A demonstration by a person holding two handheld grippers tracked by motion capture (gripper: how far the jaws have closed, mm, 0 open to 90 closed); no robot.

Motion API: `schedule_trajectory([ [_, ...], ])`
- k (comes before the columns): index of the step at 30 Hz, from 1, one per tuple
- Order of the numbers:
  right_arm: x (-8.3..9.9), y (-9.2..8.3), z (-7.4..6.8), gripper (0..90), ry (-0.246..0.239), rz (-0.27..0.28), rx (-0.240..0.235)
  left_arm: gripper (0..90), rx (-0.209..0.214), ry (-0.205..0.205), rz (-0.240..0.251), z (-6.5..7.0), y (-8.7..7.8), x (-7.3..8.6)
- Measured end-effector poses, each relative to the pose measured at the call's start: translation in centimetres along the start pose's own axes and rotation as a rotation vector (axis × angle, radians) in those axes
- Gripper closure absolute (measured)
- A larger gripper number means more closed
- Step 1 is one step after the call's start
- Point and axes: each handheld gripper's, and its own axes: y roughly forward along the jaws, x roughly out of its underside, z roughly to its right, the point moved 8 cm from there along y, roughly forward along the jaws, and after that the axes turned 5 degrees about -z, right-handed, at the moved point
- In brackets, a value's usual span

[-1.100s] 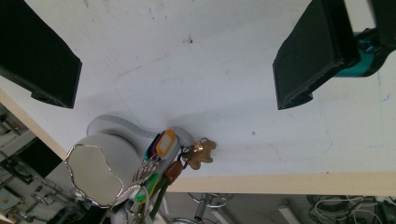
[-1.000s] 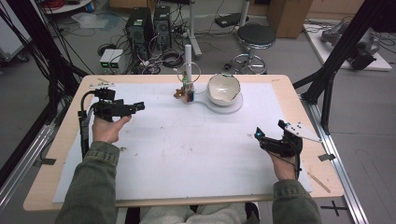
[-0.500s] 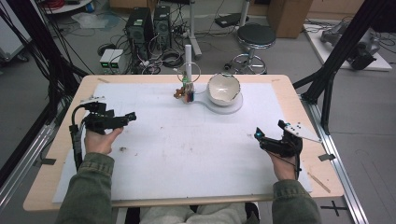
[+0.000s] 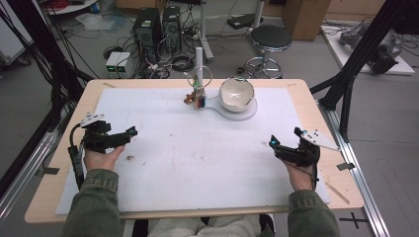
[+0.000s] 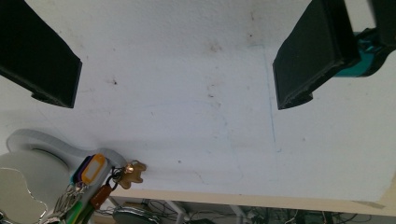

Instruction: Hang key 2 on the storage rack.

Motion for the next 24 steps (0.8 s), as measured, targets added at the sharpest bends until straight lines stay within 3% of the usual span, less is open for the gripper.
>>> schedule_trajectory([
  [6,0.0,0.0,0.0,3.1,0.002,0.002,-0.002,1.7,-0.058,0.025,0.020,-1.0,-0.6,0.8],
  [14,0.0,-0.2,-0.1,3.1,0.008,0.004,-0.006,1.7,-0.145,0.080,0.096,-2.0,-1.6,0.8],
  [21,0.0,-0.2,-0.1,3.1,0.010,0.003,-0.006,1.7,-0.197,0.059,0.208,-3.7,-2.9,0.3],
  [24,0.0,-0.1,-0.1,3.1,0.005,0.002,-0.003,1.7,-0.197,0.063,0.223,-3.6,-3.0,0.2],
])
